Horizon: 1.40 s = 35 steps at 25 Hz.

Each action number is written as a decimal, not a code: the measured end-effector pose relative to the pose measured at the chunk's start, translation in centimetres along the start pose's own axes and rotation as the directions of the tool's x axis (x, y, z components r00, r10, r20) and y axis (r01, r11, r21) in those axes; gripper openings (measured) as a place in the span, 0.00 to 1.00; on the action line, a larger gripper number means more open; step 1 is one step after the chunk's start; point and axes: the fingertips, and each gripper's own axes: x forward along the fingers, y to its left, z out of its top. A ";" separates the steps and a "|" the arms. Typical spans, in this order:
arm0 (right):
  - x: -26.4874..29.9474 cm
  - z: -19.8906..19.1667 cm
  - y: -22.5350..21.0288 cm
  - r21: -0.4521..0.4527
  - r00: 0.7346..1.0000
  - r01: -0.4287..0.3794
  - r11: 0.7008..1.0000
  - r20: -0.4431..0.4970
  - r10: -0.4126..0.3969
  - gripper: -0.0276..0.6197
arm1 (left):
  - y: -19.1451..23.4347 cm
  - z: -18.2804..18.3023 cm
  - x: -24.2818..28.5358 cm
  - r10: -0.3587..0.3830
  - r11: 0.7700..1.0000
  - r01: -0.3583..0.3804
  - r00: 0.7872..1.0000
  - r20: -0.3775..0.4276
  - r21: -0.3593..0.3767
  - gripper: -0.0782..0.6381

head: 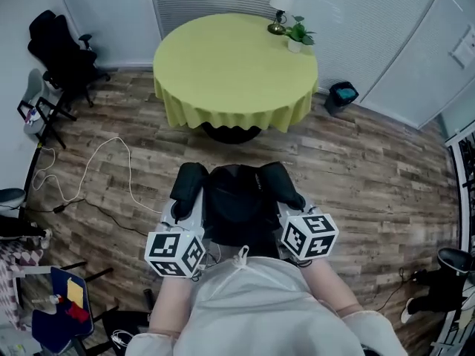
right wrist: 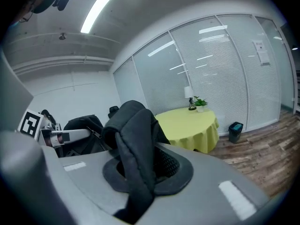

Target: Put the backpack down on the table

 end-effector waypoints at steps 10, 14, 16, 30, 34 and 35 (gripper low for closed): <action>10.3 9.4 -9.1 -0.067 0.987 -0.159 0.985 -0.014 0.158 0.09 | -1.7 5.0 13.2 0.115 0.992 -0.112 0.992 0.058 -0.055 0.15; 13.8 12.5 -13.6 -0.095 0.981 -0.195 0.976 -0.021 0.194 0.09 | -2.7 6.1 19.1 0.143 0.986 -0.135 0.987 0.080 -0.093 0.15; 15.3 14.0 -16.1 -0.106 0.979 -0.203 0.974 -0.025 0.201 0.09 | -3.6 6.3 22.1 0.152 0.984 -0.143 0.985 0.085 -0.102 0.15; 23.4 20.8 -25.5 -0.032 0.991 -0.130 0.991 0.020 0.131 0.09 | -3.9 10.7 36.9 0.081 0.995 -0.077 0.995 0.051 -0.063 0.15; 27.1 22.9 -27.5 -0.028 0.997 -0.075 0.997 0.023 0.076 0.09 | -2.3 11.8 42.5 0.035 0.997 -0.033 0.999 0.038 -0.066 0.15; 28.0 23.6 -28.0 -0.027 0.998 -0.061 0.998 0.026 0.061 0.09 | -1.9 12.2 43.9 0.022 0.998 -0.020 0.999 0.036 -0.064 0.15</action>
